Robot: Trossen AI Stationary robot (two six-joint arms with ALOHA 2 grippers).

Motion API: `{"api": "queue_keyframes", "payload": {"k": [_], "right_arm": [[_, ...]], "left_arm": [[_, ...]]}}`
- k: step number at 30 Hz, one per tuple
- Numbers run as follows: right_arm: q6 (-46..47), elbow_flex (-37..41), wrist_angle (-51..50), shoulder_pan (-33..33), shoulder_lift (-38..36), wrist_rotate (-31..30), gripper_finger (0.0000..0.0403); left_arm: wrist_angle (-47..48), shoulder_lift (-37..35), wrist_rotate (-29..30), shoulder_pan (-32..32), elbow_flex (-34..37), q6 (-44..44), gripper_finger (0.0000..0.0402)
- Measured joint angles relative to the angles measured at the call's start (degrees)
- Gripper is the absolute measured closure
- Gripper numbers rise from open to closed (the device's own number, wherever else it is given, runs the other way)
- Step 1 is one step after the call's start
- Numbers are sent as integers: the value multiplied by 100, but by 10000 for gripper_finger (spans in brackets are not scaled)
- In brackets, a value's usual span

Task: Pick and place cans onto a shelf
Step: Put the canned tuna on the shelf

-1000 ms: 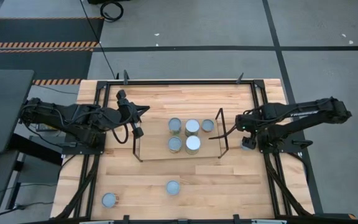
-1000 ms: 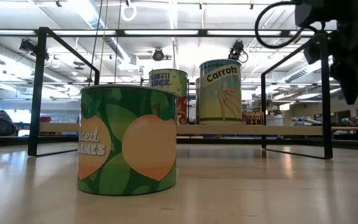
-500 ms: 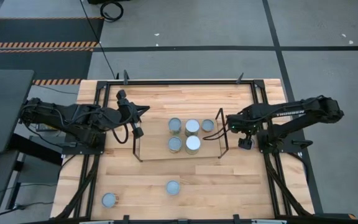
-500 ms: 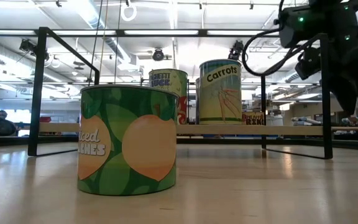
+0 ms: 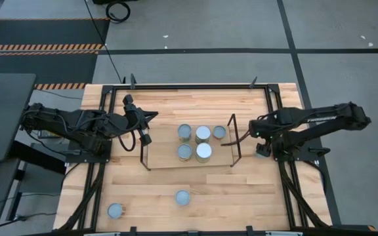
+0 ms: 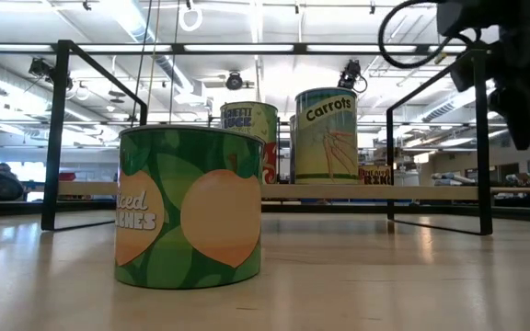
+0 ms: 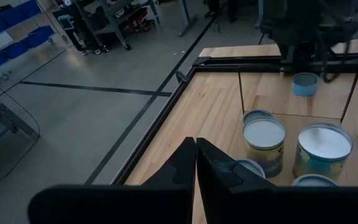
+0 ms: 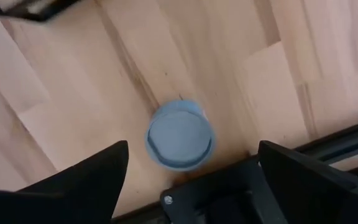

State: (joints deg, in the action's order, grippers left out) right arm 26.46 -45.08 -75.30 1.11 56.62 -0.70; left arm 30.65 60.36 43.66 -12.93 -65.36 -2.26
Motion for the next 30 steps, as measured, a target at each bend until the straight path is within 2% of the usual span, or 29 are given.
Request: {"api": "queue_keyframes", "payload": {"k": [6, 13, 22, 30], "right_arm": [[321, 0, -51, 482, 408, -69, 46], [632, 0, -135, 178, 50, -513, 46], [481, 2, 540, 380, 179, -97, 45], [157, 13, 652, 237, 80, -194, 45]], "left_arm": [[0, 0, 2, -2, 0, 0, 381], [0, 0, 0, 0, 0, 0, 381], [1, 0, 1, 0, 0, 0, 381], [0, 0, 1, 0, 0, 0, 381]]}}
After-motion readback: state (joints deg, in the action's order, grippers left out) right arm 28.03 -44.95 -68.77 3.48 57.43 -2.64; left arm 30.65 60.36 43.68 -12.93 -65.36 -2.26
